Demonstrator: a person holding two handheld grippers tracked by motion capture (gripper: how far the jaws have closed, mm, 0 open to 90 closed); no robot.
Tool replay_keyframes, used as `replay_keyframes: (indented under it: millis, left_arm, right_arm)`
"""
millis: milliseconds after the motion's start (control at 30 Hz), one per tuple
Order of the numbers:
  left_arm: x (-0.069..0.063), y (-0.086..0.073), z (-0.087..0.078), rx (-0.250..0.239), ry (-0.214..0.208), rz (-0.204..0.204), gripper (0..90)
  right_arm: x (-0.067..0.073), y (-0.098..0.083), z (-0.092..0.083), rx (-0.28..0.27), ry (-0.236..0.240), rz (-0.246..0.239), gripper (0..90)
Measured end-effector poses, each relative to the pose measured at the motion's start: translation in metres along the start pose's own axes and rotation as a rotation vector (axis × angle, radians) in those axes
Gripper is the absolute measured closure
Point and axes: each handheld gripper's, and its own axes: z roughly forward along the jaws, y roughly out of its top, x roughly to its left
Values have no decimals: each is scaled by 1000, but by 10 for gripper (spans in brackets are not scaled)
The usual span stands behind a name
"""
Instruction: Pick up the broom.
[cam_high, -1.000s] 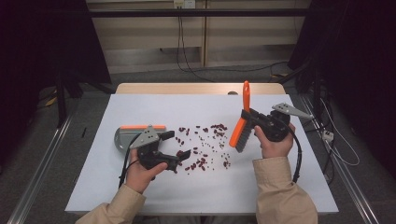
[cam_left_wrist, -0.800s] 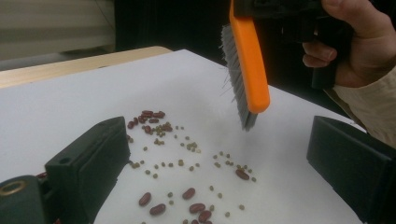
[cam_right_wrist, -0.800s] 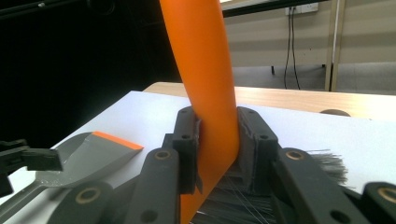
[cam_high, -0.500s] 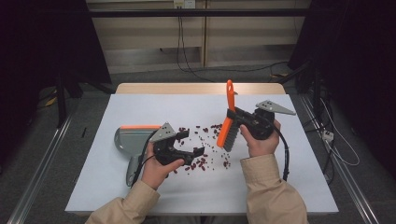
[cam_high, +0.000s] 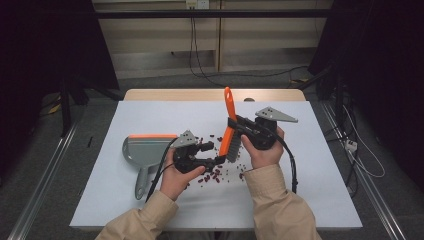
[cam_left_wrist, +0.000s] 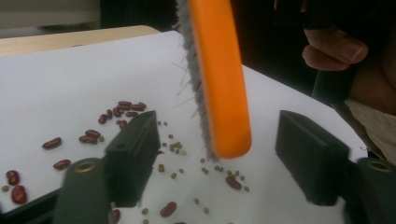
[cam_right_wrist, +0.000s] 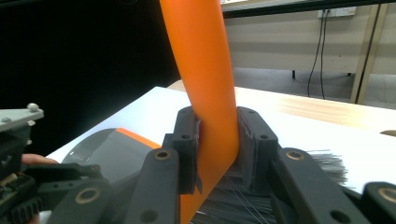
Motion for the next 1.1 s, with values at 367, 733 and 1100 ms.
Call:
replay_keyframes:
  millis: [367,733,1100]
  left_arm:
    - [3,-1,5,23,37,-38,570]
    - [5,-3,2,23,110,-52,706]
    - [13,-2,-11,-41,197,-79,706]
  right_arm:
    - [17,2,11,19,24,-44,710]
    - [27,1,17,35,33,-76,696]
    - [37,-8,23,37,-42,-51,253]
